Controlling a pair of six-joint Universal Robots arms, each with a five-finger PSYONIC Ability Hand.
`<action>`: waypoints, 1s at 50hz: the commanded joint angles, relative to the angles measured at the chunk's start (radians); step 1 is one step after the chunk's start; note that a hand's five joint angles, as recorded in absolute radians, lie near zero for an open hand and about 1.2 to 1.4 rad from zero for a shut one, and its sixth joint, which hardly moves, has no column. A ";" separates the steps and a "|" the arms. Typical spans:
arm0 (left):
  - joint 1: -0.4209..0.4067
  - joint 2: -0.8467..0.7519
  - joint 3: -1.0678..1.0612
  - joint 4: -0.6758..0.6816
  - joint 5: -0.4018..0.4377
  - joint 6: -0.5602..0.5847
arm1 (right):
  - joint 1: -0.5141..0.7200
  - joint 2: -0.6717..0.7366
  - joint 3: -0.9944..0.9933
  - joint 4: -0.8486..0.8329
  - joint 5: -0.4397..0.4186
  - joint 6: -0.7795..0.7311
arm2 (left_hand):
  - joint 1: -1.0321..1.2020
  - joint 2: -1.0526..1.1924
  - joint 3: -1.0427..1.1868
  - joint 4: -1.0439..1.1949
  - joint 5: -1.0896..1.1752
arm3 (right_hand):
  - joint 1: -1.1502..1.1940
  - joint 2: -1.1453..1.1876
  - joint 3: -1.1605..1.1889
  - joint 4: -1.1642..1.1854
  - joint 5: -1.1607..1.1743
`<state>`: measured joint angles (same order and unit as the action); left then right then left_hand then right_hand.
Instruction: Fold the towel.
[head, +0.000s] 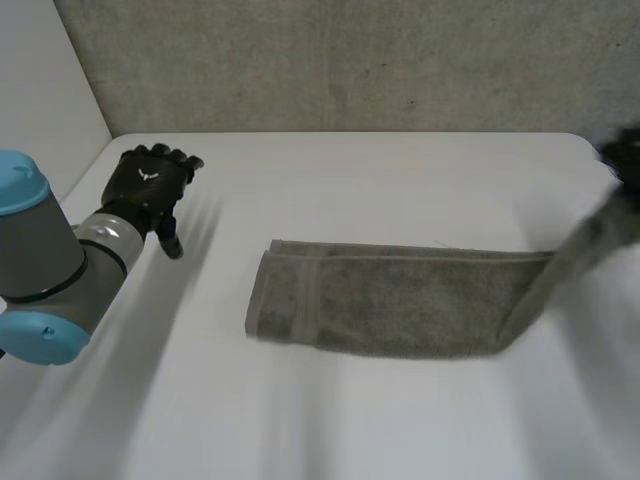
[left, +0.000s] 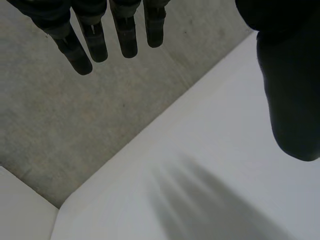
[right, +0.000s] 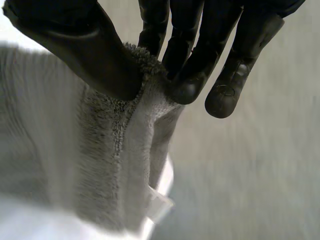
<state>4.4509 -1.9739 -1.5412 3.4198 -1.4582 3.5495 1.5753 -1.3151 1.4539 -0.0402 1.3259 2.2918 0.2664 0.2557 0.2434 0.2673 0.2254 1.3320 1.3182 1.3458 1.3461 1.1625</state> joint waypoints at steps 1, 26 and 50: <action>-0.025 0.001 0.035 -0.005 -0.008 -0.058 | 0.495 0.104 -0.101 -0.105 0.047 0.040 | -0.085 -0.074 -0.062 -0.086 -0.219 | 0.064 0.078 0.050 0.050 0.059; -0.160 -0.011 0.050 -0.001 -0.011 -0.060 | 0.734 0.253 -0.015 -0.191 0.064 0.151 | -0.082 -0.072 -0.059 -0.083 -0.216 | -1.157 -1.144 -1.171 -1.172 -1.163; -0.303 -0.065 0.052 0.003 -0.013 -0.103 | 0.325 0.125 0.418 -0.191 0.044 0.348 | -0.073 -0.063 -0.050 -0.074 -0.207 | -0.661 -0.647 -0.675 -0.675 -0.666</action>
<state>4.1551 -2.0228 -1.4890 3.4220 -1.4709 3.4460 1.9461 -1.2618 1.8653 -0.2295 1.3687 2.6756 0.2633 0.2556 0.2430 0.2673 0.2255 0.4233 0.4191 0.4192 0.4209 0.2653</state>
